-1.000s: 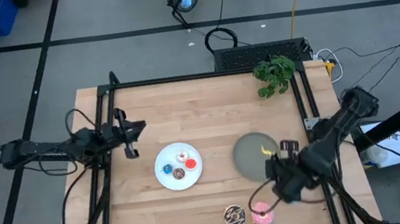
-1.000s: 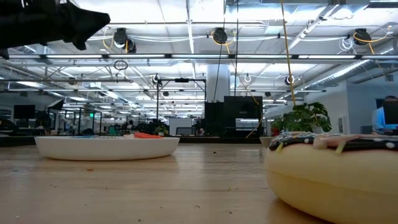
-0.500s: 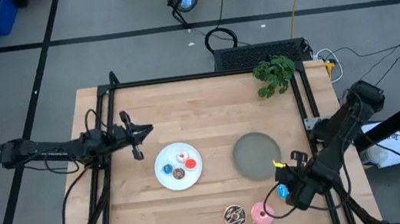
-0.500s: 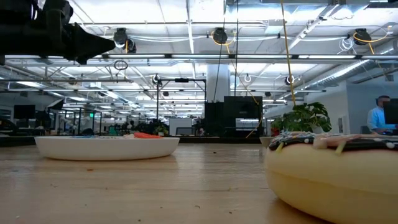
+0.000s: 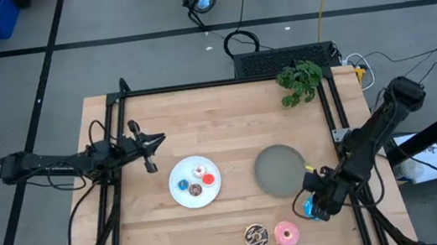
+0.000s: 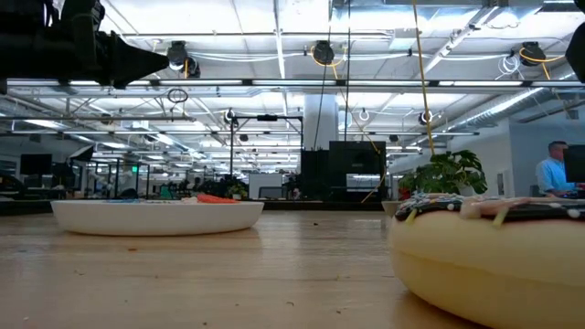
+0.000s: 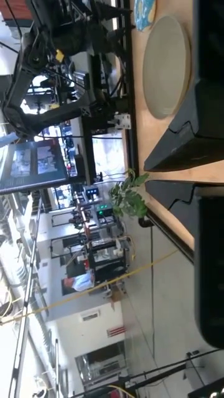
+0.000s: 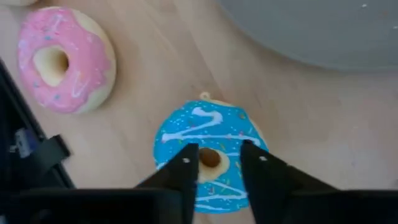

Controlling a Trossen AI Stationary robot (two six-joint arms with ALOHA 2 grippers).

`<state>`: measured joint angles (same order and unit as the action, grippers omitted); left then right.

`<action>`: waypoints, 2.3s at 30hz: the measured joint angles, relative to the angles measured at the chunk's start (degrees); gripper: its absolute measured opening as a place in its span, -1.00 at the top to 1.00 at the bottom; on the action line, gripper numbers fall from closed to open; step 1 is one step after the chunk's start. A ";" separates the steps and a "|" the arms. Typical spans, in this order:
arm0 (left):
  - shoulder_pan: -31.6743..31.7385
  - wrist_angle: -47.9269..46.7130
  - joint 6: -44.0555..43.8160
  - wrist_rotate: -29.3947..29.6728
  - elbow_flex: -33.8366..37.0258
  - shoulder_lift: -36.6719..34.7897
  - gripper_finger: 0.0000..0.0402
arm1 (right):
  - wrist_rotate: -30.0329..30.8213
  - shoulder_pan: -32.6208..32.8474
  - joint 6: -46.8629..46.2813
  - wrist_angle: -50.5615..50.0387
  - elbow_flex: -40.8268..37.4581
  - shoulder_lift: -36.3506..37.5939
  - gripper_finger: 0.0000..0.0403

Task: Pick & Place donuts
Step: Put the large blue donut on the gray plate

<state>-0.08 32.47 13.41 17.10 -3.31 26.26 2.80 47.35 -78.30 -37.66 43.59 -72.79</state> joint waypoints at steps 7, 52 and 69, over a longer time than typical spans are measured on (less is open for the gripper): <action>0.00 -0.72 0.00 0.00 0.00 0.00 0.80 | -4.01 0.02 2.93 -0.36 -0.21 -0.17 -0.14; 0.00 -1.23 1.89 0.02 0.04 0.00 0.80 | -5.83 -2.64 7.93 -4.98 0.57 -0.05 0.93; 0.00 -1.84 3.20 0.02 0.04 -0.02 0.80 | 4.69 -31.75 39.84 -28.83 23.42 -2.86 0.96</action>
<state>-0.08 30.63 16.61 17.12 -3.27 26.24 7.50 15.60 -38.47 -66.49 67.00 -75.65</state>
